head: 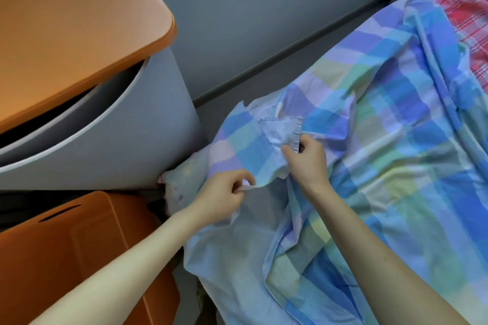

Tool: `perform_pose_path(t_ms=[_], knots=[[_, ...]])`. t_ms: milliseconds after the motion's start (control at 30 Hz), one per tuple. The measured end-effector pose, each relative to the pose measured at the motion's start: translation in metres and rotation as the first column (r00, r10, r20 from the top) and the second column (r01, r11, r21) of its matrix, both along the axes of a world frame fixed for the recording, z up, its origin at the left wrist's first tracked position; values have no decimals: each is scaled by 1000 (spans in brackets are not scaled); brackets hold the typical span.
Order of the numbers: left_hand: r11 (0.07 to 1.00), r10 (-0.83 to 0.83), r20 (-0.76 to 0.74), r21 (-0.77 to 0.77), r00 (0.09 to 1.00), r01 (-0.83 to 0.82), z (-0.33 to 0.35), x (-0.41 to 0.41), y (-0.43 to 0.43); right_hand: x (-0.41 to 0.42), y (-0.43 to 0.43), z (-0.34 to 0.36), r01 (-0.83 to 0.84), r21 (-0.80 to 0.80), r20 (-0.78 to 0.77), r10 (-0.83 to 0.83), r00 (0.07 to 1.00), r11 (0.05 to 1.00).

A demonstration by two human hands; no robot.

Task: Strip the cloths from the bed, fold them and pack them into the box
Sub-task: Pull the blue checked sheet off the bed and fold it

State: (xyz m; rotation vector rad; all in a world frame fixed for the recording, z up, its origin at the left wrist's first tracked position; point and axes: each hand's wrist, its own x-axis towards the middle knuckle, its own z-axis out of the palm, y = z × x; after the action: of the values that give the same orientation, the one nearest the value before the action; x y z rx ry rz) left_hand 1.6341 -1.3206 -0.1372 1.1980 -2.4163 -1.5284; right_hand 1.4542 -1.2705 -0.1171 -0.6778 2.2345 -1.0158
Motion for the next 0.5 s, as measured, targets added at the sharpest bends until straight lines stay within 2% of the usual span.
perform_pose_path(t_ms=[33,67,133,167,233,333,400,467,500], knots=[[997,-20,116,75,993,11,-7,1,1,-3,4,-1,28,14,11,-28,1000,1000],[997,-29,225,75,974,12,-15,2,-1,-6,8,-3,55,28,27,-55,998,998],[990,-22,381,-124,924,74,-22,-4,-5,-11,14,-8,107,38,91,-110,990,994],[963,-34,399,-231,916,136,-23,-11,-5,-13,16,-11,123,38,120,-127,985,992],[905,-105,401,-342,910,255,-24,-32,1,-15,20,-15,130,28,150,-132,980,991],[833,-189,485,-381,854,401,-22,-59,8,-14,24,-18,128,-6,178,-125,976,992],[811,-242,529,-349,813,469,-26,-65,9,-13,26,-18,145,-22,197,-138,971,989],[846,-258,476,-309,841,434,-25,-63,11,-14,28,-10,179,-50,205,-165,965,983],[893,-200,393,-304,898,332,-21,-60,11,-15,28,-5,193,-73,197,-176,964,978]])
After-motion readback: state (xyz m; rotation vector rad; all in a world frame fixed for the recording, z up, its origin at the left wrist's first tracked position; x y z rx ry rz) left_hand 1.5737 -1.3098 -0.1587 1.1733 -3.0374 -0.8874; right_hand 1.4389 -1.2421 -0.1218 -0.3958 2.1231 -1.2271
